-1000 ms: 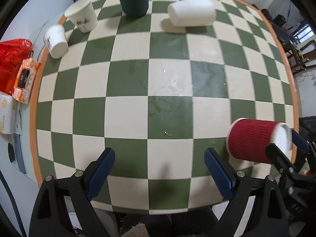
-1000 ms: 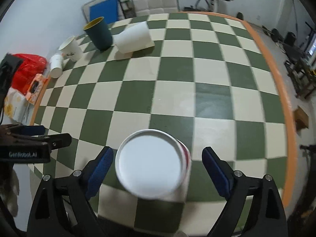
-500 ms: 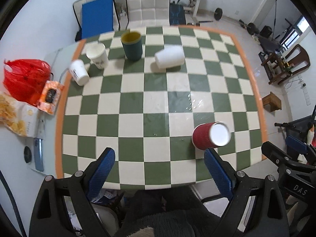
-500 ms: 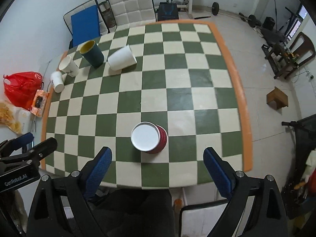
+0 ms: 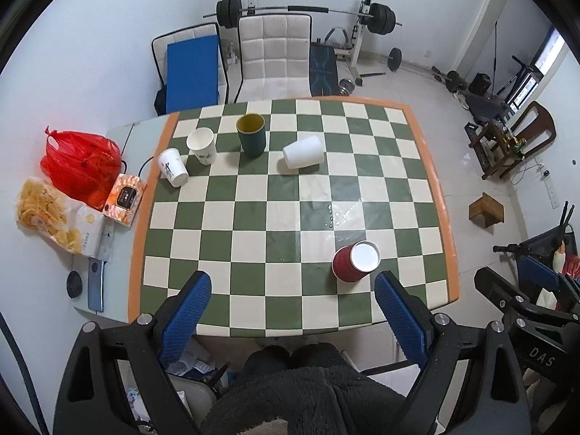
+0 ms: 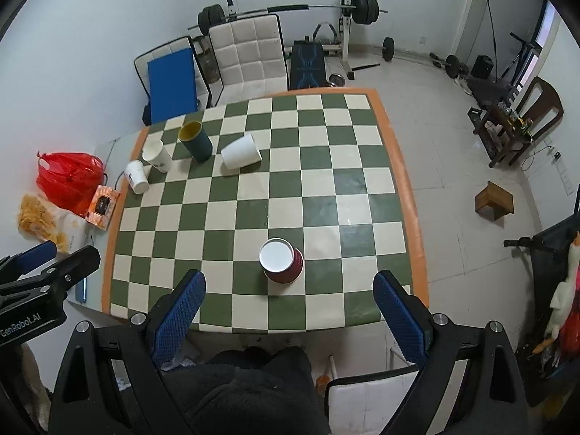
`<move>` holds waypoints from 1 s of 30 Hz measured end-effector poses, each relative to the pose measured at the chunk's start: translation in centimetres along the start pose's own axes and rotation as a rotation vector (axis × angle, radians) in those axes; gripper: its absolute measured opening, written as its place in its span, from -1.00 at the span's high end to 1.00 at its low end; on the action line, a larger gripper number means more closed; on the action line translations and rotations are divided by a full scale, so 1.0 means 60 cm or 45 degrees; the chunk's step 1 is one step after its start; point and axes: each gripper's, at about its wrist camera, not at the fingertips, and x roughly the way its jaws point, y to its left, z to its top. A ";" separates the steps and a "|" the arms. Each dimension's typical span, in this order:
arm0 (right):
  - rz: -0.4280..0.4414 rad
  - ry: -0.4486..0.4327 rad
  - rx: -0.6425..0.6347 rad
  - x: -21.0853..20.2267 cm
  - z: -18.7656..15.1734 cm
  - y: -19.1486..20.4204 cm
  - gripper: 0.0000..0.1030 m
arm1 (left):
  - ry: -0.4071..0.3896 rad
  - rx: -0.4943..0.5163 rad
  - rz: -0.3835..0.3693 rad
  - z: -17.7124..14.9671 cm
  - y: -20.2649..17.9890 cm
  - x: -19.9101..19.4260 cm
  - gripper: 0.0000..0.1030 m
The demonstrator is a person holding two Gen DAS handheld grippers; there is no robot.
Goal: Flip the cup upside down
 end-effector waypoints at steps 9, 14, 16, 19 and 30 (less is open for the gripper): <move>-0.018 -0.020 -0.007 -0.045 0.002 -0.002 -0.86 | -0.037 0.009 0.021 -0.013 -0.010 -0.028 -0.80; -0.018 -0.015 -0.008 -0.051 -0.004 -0.003 -0.86 | -0.037 0.002 0.017 -0.022 -0.013 -0.033 -0.80; -0.016 -0.014 -0.012 -0.054 -0.002 -0.001 -0.86 | -0.037 0.002 0.016 -0.022 -0.013 -0.033 -0.80; -0.012 -0.013 -0.013 -0.056 0.005 -0.002 -0.86 | -0.036 0.004 0.015 -0.022 -0.013 -0.032 -0.80; -0.002 0.010 -0.031 -0.045 0.040 0.008 -0.86 | -0.029 0.000 0.018 -0.035 -0.012 -0.030 -0.80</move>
